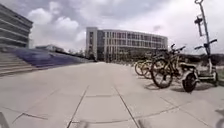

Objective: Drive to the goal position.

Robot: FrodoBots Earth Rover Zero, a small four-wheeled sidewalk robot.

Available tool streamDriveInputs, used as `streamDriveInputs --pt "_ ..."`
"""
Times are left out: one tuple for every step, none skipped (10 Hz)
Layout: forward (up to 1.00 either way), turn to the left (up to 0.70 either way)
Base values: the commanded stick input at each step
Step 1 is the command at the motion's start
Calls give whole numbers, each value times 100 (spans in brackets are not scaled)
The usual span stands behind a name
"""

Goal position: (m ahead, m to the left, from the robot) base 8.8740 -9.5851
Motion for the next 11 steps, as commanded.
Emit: streamDriveInputs --pt "70 0" --pt "70 0" --pt "70 0" --pt "70 0" --pt "70 0" --pt "70 0" --pt "70 0" --pt "70 0" --pt "70 0" --pt "70 0" --pt "70 0"
